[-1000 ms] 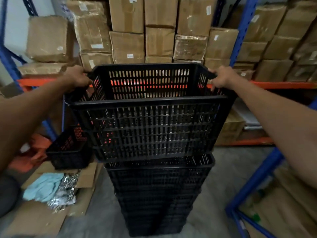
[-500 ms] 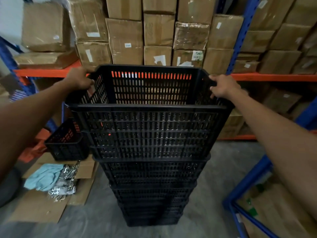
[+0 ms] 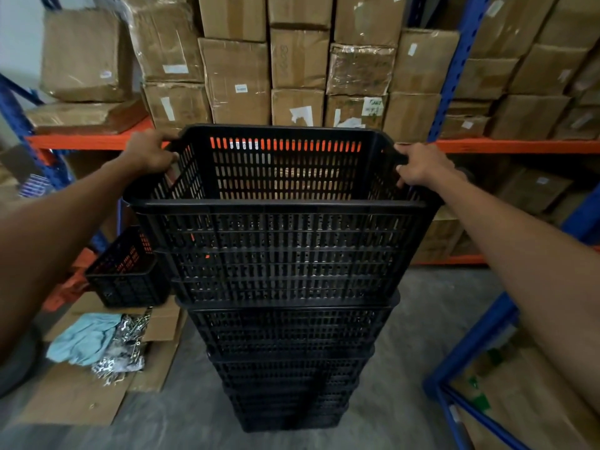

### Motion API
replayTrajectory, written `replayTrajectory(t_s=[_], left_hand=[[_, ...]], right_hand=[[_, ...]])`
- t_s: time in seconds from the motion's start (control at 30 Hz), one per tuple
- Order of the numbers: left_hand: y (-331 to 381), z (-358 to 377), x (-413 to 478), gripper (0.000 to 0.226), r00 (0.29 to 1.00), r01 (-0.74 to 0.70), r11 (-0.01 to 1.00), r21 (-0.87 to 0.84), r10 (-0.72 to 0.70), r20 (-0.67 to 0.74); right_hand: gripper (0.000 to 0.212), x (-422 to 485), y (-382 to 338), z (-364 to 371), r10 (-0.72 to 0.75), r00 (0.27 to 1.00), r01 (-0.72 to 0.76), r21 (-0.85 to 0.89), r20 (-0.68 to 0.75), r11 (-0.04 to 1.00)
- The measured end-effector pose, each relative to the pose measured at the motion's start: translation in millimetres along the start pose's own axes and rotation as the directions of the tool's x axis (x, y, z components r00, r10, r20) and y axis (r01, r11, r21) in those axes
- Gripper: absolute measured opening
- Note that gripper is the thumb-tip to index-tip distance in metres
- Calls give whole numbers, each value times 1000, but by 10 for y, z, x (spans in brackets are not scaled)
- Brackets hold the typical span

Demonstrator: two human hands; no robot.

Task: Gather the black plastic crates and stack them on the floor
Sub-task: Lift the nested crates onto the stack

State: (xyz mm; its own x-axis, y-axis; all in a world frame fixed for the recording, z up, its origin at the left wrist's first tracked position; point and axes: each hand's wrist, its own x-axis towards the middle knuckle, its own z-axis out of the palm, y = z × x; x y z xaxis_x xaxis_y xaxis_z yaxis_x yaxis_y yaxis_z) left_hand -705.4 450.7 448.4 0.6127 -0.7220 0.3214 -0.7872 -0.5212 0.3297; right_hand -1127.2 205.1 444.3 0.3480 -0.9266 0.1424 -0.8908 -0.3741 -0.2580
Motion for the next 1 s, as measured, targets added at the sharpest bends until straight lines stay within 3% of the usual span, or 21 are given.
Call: replayTrajectory(t_s=[0.23, 1.0], left_hand=[[36, 153, -5, 46, 999, -36, 997, -74, 35, -8], [-93, 195, 196, 41, 993, -93, 993, 74, 87, 83]], right_hand=[[61, -10, 93, -56, -19, 999, 19, -15, -43, 1000], [68, -54, 25, -76, 40, 999, -39, 61, -12, 997]])
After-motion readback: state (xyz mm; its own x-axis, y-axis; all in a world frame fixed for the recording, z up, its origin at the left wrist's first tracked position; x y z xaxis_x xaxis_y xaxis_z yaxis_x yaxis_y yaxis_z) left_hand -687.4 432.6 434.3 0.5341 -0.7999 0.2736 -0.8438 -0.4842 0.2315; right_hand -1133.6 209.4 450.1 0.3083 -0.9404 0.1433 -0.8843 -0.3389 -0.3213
